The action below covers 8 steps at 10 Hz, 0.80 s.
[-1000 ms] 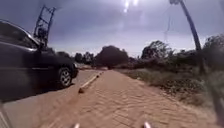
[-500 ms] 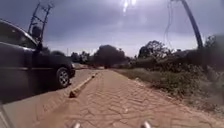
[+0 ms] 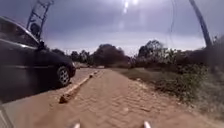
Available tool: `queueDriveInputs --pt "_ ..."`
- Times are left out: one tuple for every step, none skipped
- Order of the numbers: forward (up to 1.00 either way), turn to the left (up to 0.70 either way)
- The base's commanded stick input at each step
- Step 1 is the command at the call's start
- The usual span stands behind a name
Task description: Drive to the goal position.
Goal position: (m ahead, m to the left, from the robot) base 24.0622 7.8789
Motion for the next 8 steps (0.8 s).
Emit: queueDriveInputs --pt "0.7 0.0" --pt "0.7 0.0" --pt "0.7 0.0" --pt "0.7 0.0" --pt "0.7 0.0" --pt "0.7 0.0" --pt "0.7 0.0" --pt "0.7 0.0"
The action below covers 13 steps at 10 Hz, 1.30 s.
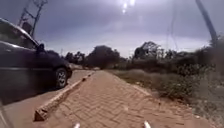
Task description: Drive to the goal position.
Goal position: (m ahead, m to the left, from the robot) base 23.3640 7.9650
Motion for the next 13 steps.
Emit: queueDriveInputs --pt "0.7 0.0" --pt "0.7 0.0" --pt "0.7 0.0" --pt "0.7 0.0" --pt "0.7 0.0" --pt "0.7 0.0" --pt "0.7 0.0" --pt "0.7 0.0" --pt "0.7 0.0" --pt "0.7 0.0" --pt "0.7 0.0" --pt "0.7 0.0" --pt "0.7 0.0"
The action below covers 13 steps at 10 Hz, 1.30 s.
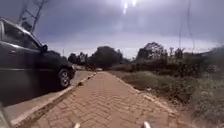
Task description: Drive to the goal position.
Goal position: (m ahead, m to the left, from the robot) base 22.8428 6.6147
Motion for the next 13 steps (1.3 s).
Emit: queueDriveInputs --pt "0.7 0.0" --pt "0.7 0.0" --pt "0.7 0.0" --pt "0.7 0.0" --pt "0.7 0.0" --pt "0.7 0.0" --pt "0.7 0.0" --pt "0.7 0.0" --pt "0.7 0.0" --pt "0.7 0.0" --pt "0.7 0.0" --pt "0.7 0.0" --pt "0.7 0.0"
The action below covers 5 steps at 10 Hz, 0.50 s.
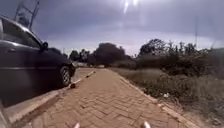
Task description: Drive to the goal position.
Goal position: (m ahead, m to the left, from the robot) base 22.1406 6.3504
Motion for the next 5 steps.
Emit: queueDriveInputs --pt "0.7 0.0" --pt "0.7 0.0" --pt "0.7 0.0" --pt "0.7 0.0" --pt "0.7 0.0"
